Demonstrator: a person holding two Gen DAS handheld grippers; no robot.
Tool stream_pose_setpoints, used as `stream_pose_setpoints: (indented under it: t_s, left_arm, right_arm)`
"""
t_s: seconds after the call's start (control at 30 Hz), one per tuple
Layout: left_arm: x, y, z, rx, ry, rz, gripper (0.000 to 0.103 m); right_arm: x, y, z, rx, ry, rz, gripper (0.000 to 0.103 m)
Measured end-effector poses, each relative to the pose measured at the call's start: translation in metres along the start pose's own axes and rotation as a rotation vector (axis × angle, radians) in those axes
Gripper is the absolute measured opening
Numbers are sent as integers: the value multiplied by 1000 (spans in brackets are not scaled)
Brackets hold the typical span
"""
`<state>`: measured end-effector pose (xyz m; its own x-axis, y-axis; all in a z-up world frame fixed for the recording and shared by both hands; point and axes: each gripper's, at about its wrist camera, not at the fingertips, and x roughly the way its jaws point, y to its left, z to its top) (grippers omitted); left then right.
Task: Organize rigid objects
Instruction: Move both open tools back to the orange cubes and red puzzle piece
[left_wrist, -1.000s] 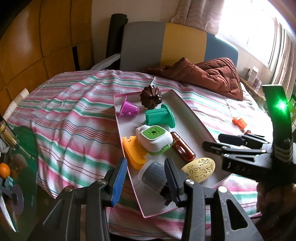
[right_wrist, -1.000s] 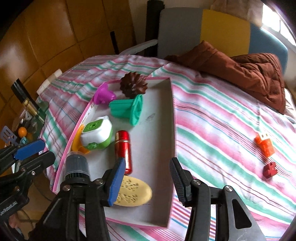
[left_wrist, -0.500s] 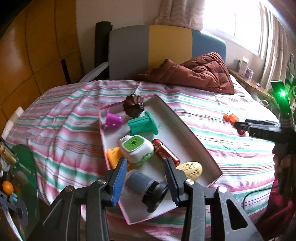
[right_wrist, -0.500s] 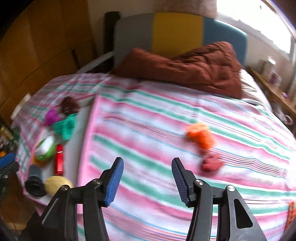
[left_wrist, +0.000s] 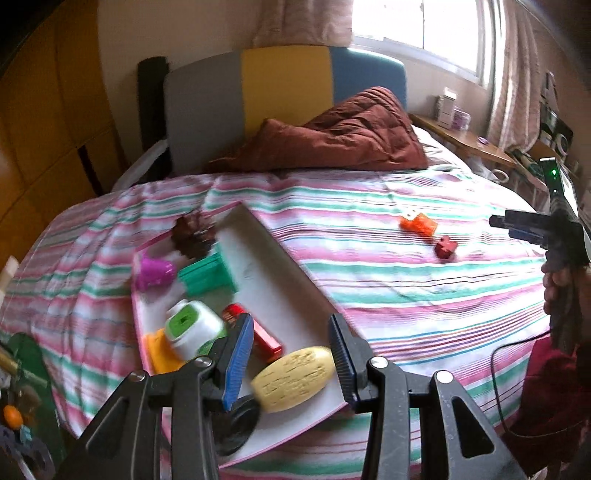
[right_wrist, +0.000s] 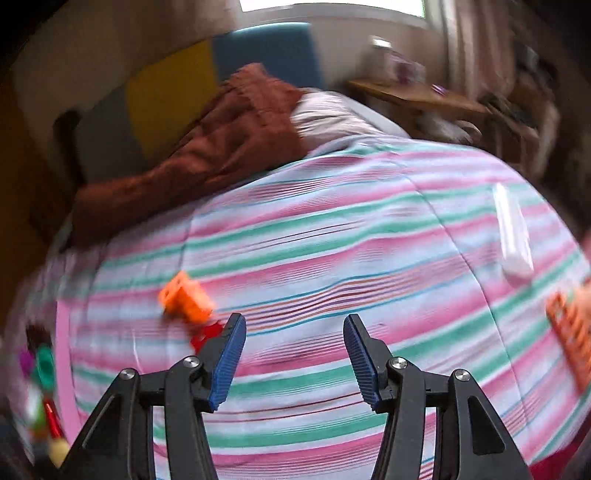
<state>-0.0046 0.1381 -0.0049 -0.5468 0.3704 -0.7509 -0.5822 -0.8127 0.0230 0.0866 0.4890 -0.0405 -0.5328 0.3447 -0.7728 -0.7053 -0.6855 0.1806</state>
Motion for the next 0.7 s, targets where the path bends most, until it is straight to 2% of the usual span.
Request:
stream_pose_setpoints:
  t_s: [0.17,0.37,0.57,0.67,0.7]
  left_arm:
    - [16,-28,17,31,27,-62,42]
    - [37,-61,37,78,55,-113,42]
    - [73,-91,64,115,103,-157,44]
    - [93,-99,77,99,143,-210,51]
    - [99,-102,80,92,152,-225,57]
  right_arm:
    - [-5,-14,-1,84,4,0,60]
    - [-5,-16,-2,94,8,13,65]
    - [-3,-14,-1,89,22,33,66]
    - [-2,-12,-2,87,31,44,67]
    - [-1,-12,-2,87,36,47,67]
